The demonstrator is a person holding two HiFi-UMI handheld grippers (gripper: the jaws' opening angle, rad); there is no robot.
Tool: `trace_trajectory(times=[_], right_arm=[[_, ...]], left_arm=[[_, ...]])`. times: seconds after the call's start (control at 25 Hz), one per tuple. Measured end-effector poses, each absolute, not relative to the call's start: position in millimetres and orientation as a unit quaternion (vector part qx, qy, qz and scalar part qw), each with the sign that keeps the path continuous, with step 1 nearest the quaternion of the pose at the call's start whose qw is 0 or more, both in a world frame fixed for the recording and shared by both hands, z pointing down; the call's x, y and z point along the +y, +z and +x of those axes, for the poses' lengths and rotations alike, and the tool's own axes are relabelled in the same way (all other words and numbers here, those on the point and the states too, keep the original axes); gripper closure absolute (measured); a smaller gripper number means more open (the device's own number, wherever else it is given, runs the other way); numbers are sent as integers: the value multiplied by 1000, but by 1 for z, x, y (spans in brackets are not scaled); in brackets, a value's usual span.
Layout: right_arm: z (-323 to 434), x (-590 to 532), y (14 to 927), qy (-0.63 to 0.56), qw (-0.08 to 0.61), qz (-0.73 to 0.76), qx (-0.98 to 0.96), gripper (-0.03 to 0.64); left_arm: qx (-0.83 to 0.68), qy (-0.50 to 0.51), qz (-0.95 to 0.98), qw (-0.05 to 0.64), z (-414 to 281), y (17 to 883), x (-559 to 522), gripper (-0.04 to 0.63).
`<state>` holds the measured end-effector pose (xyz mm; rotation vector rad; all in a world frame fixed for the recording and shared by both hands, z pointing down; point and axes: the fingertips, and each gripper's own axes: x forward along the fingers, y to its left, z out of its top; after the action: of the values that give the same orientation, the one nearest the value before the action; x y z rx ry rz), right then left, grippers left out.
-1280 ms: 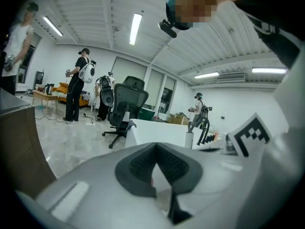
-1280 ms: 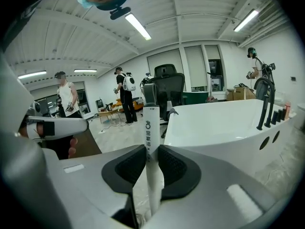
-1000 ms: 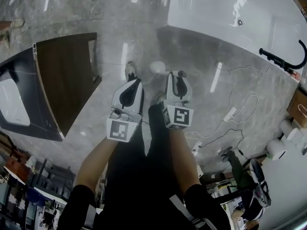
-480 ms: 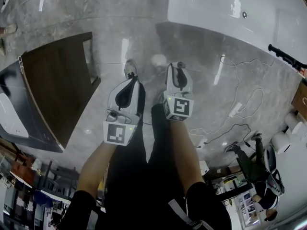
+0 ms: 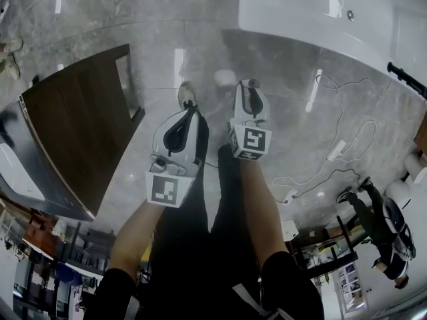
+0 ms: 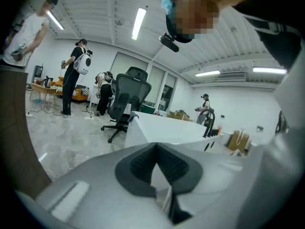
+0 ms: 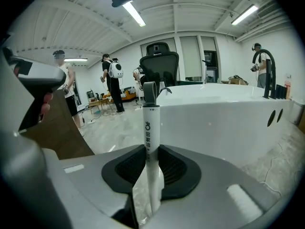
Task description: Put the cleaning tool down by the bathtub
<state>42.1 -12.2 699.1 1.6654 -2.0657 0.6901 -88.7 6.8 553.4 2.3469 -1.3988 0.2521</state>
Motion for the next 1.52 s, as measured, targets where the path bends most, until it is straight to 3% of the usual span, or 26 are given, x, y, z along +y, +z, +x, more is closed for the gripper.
trace_trajectory(times=[1.52], right_arm=[[49, -53, 847, 286, 250, 599, -705, 528]], left_arm=[[-491, 99, 839, 213, -98, 626, -39, 588]])
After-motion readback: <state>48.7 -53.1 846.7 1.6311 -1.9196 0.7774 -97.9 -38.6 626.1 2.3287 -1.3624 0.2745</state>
